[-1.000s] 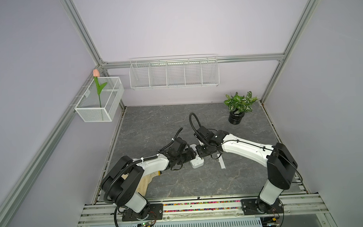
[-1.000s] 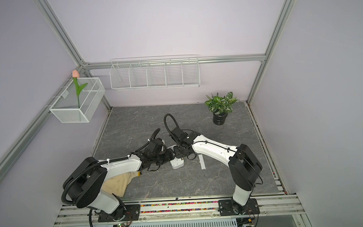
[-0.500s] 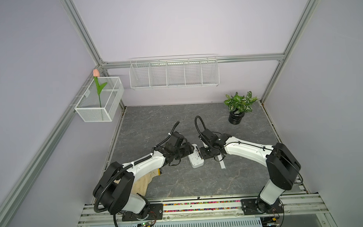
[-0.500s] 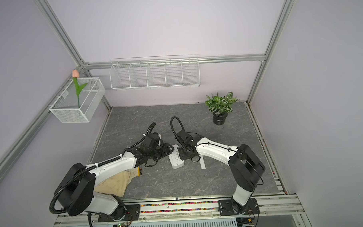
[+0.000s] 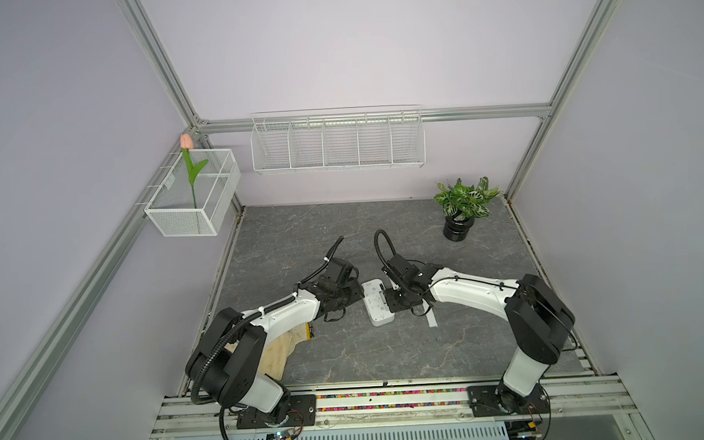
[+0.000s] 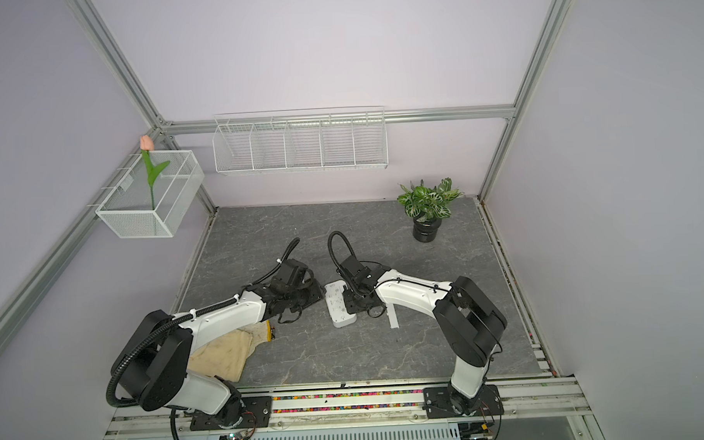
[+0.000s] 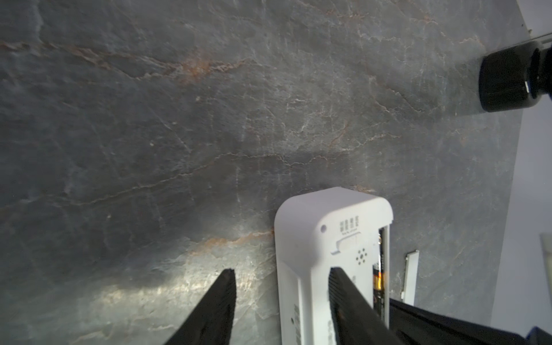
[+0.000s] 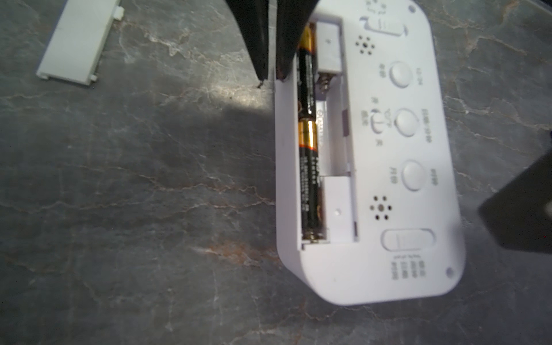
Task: Insert the battery into the alarm
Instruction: Adjust the alarm at the center of the board, then install the battery at the center of the board.
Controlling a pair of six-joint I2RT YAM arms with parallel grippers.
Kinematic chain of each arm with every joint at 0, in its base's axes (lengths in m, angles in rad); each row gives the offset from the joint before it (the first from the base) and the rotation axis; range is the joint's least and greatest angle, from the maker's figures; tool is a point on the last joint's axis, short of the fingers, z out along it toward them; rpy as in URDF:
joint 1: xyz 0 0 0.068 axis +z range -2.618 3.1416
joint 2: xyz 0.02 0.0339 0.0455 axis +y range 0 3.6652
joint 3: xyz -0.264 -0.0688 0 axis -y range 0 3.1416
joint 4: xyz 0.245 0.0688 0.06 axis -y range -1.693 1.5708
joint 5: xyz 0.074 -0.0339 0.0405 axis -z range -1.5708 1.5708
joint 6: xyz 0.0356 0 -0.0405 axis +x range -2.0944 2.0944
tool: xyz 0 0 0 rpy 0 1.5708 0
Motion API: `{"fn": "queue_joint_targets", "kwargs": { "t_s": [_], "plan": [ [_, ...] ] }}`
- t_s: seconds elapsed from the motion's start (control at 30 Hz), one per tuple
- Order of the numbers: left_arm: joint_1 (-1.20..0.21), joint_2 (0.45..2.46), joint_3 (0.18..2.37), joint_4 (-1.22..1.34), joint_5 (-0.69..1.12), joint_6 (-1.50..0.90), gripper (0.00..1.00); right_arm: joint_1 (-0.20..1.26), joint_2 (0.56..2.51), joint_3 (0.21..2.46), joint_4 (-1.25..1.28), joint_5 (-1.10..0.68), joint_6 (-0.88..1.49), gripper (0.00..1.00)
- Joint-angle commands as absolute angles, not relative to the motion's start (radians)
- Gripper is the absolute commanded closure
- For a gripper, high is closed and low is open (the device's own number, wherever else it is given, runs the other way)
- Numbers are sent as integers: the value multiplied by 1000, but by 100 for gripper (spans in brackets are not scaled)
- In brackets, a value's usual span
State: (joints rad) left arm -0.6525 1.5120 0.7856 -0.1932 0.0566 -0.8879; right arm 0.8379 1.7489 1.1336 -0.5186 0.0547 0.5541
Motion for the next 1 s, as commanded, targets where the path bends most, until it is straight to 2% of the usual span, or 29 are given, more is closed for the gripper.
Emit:
{"fn": "queue_joint_targets", "kwargs": {
  "t_s": [0.0,0.17,0.33,0.57,0.7,0.97],
  "plan": [
    [-641,1534,775,-196,20,-899,48,873,1735,1112,-507,40,590,88],
    [-629,1547,774,-189,17,-897,49,898,1696,1078,-476,41,609,88],
    [-626,1561,772,-183,30,-896,49,825,1643,1016,-442,28,616,87],
    [-622,1572,748,-155,45,-908,50,767,1556,931,-196,-105,655,72],
    [-618,1575,732,-133,57,-920,50,753,1562,920,-113,-145,684,72],
    [-618,1582,714,-109,79,-928,50,756,1651,943,-108,-193,687,71]
  ]
}}
